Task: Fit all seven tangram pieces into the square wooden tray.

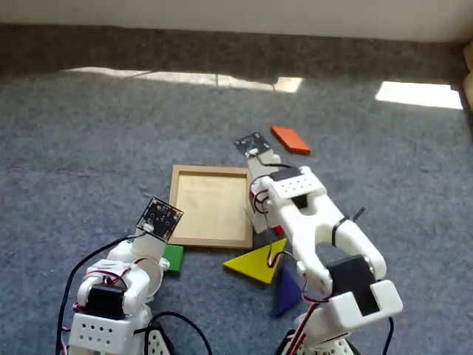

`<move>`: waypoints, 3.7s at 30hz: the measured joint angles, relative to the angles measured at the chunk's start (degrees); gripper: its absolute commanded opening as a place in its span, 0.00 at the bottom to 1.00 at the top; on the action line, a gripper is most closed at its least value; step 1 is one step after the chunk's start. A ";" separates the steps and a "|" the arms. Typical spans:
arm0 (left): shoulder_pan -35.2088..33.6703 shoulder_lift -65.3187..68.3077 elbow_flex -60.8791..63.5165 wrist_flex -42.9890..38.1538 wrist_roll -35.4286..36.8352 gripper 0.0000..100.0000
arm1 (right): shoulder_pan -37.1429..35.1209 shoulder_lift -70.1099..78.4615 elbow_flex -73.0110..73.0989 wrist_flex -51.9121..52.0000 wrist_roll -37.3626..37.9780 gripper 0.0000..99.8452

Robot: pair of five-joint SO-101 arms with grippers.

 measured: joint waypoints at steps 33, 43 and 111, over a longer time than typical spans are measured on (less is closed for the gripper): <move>0.00 0.00 0.00 0.09 0.00 0.01 | 2.90 7.12 -9.23 0.26 1.76 0.41; 0.00 0.00 0.00 0.09 0.00 0.01 | 1.85 7.12 -9.32 -0.53 6.15 0.41; 0.00 0.00 0.00 0.09 0.00 0.01 | 0.53 -5.01 -3.87 12.57 2.11 0.30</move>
